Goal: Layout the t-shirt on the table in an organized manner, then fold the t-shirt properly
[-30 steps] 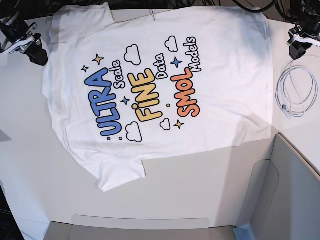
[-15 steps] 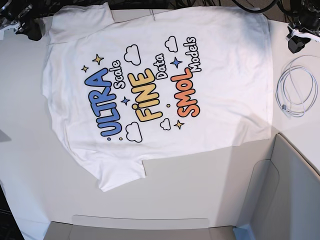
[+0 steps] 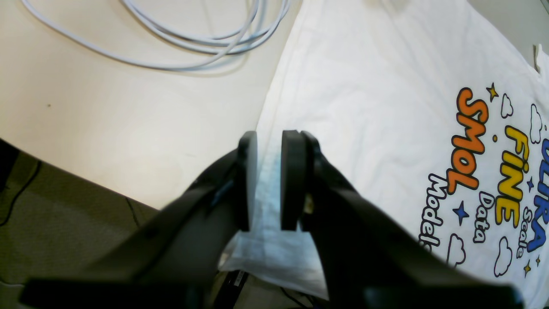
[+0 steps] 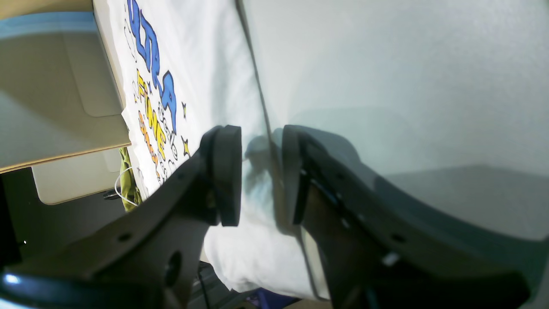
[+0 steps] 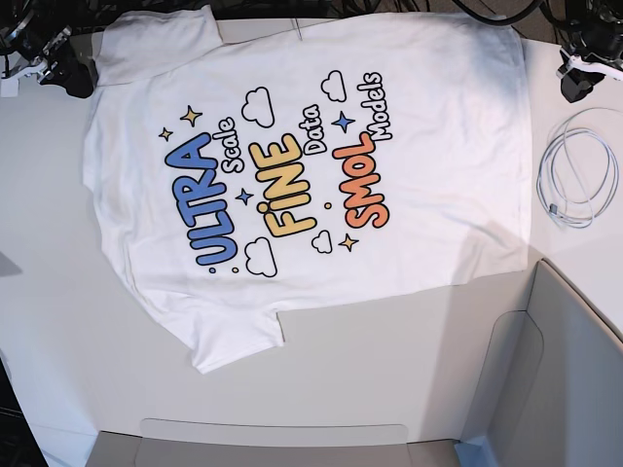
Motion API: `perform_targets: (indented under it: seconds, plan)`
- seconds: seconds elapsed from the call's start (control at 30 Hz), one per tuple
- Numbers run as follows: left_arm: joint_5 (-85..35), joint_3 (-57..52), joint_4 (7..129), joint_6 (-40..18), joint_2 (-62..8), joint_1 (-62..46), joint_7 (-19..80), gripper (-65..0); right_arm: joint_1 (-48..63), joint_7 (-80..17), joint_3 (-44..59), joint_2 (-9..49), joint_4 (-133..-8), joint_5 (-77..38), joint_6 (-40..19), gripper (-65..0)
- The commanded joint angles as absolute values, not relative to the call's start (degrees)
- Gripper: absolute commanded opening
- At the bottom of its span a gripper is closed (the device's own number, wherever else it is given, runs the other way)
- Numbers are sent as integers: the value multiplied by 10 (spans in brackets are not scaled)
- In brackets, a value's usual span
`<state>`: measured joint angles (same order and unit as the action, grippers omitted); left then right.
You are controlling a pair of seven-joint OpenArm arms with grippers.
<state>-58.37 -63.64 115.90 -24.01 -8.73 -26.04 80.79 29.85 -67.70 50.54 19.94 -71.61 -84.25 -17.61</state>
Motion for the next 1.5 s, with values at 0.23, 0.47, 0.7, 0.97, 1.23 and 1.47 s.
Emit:
perform_targets:
  seconds: [0.23,0.47,0.7,0.97,1.23,1.47]
  plan:
    - [-596,-639,1166,-234,-95,-262,800,-532,298,-704,452,198,-745,-785,-163,-467]
    - [-596,-639,1166,-234,-95,-265,800,-532,300,-705,478,169,-890,-664,-161,-468]
    - [-596,-639,1166,-234,-95,-265,800,-532,295,-706,483,147,-892,-633,-161,-468]
    - [-591,-644,1166,-234,-97,-265,800,-532,286,-706,458,125,-892,-632,-161,-470]
    - [-592,-640,1152,-233,-88,-305,800,-531,283,-712,447,127,-891,-610,-167,-650]
    - [-595,-592,1091,-233,-81,-352,800,-487,264,-726,440,129,-891,-603,-167,-650]
